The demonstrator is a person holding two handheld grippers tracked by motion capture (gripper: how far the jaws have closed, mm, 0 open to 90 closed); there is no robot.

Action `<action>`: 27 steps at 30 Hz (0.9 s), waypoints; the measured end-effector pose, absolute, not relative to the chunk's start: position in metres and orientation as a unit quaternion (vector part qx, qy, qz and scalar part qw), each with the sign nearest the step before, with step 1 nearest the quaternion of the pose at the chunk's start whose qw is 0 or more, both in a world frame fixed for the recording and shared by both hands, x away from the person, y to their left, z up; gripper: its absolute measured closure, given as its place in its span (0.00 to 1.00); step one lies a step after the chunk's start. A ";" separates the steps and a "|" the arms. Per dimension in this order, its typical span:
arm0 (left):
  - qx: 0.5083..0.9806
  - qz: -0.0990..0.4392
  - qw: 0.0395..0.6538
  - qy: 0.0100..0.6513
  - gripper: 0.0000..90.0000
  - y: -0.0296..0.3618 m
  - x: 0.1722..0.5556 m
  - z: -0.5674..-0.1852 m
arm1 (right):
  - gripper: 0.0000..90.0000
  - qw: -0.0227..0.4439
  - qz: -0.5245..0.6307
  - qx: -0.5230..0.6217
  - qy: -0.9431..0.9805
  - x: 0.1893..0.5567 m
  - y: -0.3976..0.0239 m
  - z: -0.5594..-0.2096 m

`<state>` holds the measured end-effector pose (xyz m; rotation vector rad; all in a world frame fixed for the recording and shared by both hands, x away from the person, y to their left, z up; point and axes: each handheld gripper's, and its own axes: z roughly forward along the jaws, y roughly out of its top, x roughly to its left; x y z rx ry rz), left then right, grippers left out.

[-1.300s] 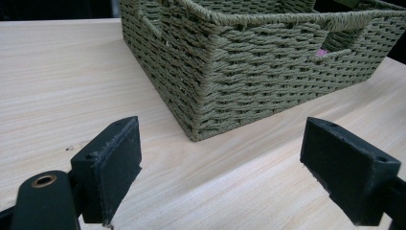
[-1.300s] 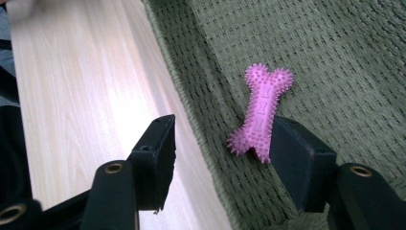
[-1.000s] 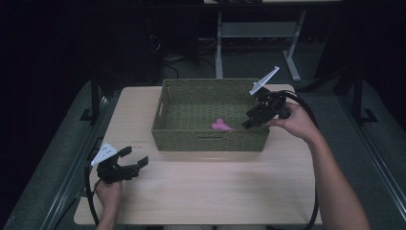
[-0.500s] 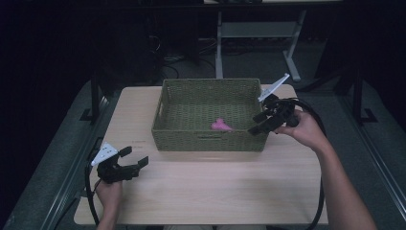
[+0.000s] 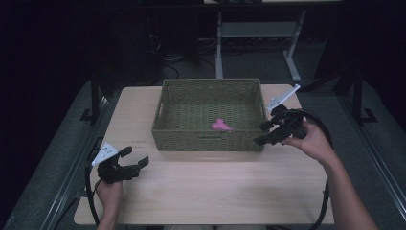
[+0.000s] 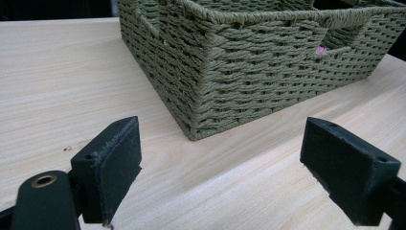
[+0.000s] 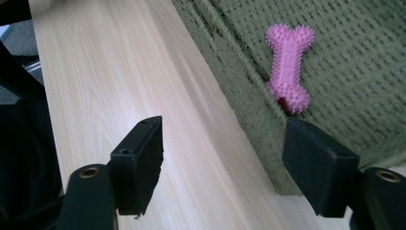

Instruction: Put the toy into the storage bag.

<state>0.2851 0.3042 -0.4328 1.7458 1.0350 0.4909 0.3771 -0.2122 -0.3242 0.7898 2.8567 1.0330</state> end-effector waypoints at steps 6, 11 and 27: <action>0.723 0.203 0.502 0.428 0.15 0.304 0.285 -0.433 | 0.29 0.000 0.335 0.260 0.906 0.366 -0.216 -0.333; 0.724 0.203 0.502 0.427 0.15 0.303 0.285 -0.433 | 0.28 0.005 0.343 0.262 0.902 0.356 -0.219 -0.338; 0.725 0.202 0.502 0.427 0.15 0.302 0.285 -0.433 | 0.25 0.010 0.343 0.276 0.898 0.328 -0.229 -0.360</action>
